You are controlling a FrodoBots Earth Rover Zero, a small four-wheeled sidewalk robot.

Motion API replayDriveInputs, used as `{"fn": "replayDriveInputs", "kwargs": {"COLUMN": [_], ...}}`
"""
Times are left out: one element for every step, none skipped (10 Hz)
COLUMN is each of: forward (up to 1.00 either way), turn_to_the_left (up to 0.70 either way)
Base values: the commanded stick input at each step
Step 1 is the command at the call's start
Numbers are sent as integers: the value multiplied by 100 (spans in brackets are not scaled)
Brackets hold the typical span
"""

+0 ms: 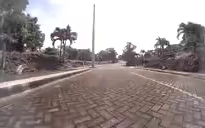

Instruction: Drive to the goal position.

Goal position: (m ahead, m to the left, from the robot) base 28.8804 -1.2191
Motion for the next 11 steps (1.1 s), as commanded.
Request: {"fn": "replayDriveInputs", "kwargs": {"forward": [70,70,70,70,70,70,70,70,70,70,70], "turn_to_the_left": [0,0,0,0,-1,-27,-27,-20,0,0,0]}}
